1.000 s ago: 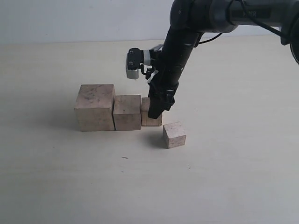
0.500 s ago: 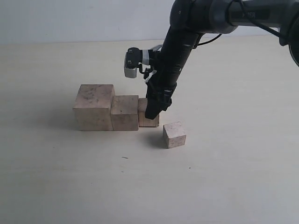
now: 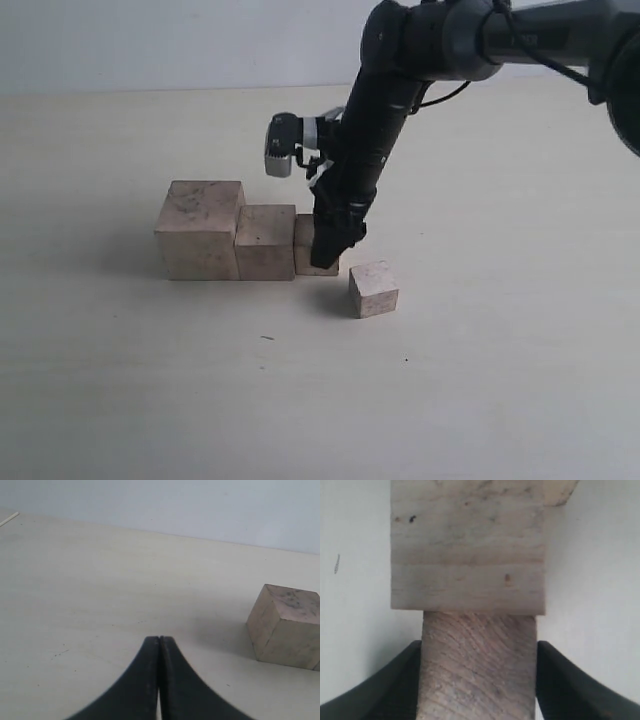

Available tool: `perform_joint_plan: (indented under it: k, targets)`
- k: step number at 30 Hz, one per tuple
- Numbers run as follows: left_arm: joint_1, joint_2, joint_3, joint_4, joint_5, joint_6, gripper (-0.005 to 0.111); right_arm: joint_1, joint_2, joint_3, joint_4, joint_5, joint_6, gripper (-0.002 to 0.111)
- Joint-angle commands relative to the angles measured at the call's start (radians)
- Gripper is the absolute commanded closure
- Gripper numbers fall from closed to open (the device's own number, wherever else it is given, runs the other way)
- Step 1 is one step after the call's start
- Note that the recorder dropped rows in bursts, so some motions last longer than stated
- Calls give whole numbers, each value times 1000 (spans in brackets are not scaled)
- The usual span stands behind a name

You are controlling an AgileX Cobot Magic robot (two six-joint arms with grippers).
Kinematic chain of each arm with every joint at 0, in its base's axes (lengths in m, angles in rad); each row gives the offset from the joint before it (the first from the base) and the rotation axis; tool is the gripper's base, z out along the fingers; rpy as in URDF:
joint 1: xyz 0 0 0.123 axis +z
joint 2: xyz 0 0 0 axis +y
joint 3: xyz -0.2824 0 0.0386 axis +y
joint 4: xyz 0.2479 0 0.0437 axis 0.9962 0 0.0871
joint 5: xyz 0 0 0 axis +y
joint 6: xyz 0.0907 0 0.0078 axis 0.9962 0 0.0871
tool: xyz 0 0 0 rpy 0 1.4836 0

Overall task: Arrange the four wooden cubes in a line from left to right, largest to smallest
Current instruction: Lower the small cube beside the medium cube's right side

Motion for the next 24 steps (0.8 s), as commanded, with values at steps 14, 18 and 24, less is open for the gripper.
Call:
perform_joint_plan:
  k: [14, 18, 24]
  targets:
    - [-6, -6, 4, 1, -10, 0, 107, -3, -51, 16, -17, -79, 93, 34]
    - [-6, -6, 4, 1, -10, 0, 107, -6, -61, 16, -14, -64, 93, 34]
    - [-6, -6, 4, 1, -10, 0, 107, -6, -66, 16, -14, -62, 114, 34]
